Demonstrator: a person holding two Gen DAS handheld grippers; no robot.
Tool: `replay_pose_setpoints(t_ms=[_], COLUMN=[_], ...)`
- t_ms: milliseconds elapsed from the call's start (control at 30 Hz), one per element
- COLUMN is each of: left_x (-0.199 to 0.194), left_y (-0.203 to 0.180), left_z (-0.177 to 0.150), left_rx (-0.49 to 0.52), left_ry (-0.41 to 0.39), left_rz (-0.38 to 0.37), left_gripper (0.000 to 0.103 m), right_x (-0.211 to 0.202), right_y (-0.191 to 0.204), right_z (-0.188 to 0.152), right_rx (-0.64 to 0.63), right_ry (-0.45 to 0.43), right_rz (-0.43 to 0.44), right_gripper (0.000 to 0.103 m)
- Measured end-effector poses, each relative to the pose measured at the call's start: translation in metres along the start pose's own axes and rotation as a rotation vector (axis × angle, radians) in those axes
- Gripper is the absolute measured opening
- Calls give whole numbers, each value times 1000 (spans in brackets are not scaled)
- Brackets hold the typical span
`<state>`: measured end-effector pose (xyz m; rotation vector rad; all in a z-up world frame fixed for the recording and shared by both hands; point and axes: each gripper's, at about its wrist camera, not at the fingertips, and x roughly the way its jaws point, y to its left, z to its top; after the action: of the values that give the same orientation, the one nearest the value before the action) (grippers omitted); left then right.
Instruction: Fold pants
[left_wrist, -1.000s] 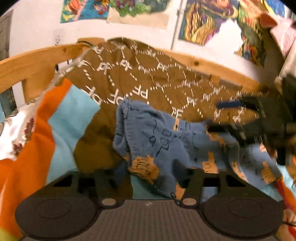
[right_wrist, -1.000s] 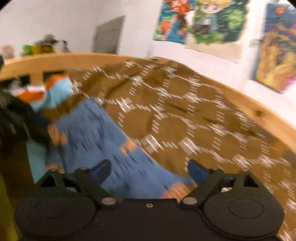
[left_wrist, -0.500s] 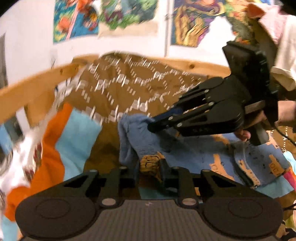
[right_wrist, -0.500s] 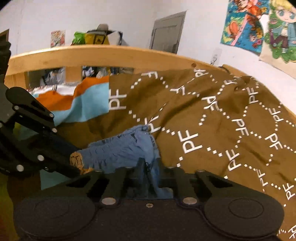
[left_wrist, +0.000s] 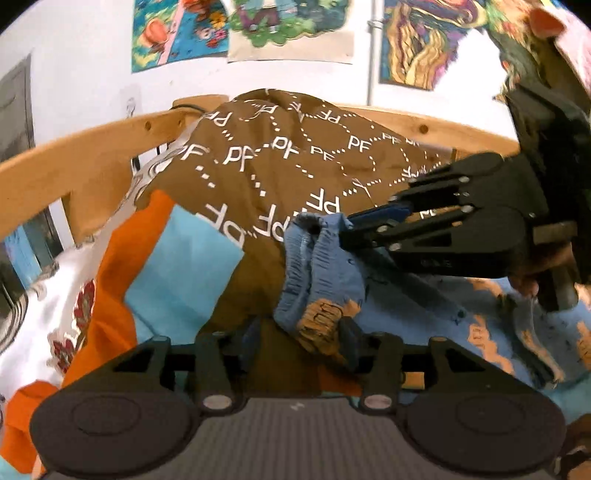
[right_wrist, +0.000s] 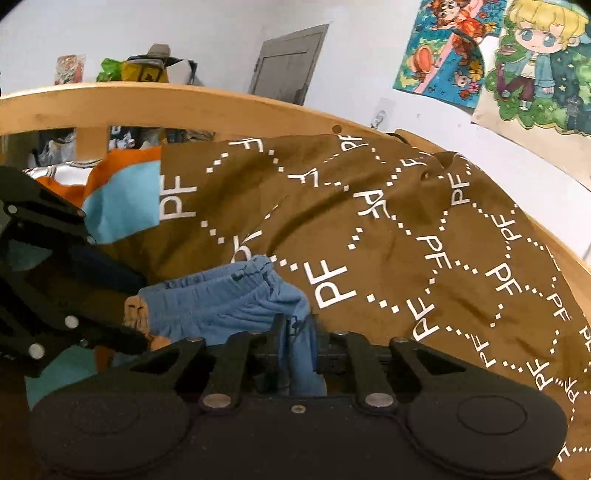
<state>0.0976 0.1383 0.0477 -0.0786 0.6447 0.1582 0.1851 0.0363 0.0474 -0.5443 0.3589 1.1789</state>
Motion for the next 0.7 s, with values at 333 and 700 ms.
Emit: replay_pose_setpoints(t_ms=[333,700], left_x=[4,7], left_y=[17,16], left_z=[5,8], left_rx=[-117,-137], left_ry=[16,26], left_rz=[-63,-87], left_gripper=[57,69], right_x=[-9,-43], right_y=[-13,-15], right_z=[11,-1], right_rx=[70,175], right_ry=[-48,-84], right_rz=[22,-55], right_gripper=[37,80])
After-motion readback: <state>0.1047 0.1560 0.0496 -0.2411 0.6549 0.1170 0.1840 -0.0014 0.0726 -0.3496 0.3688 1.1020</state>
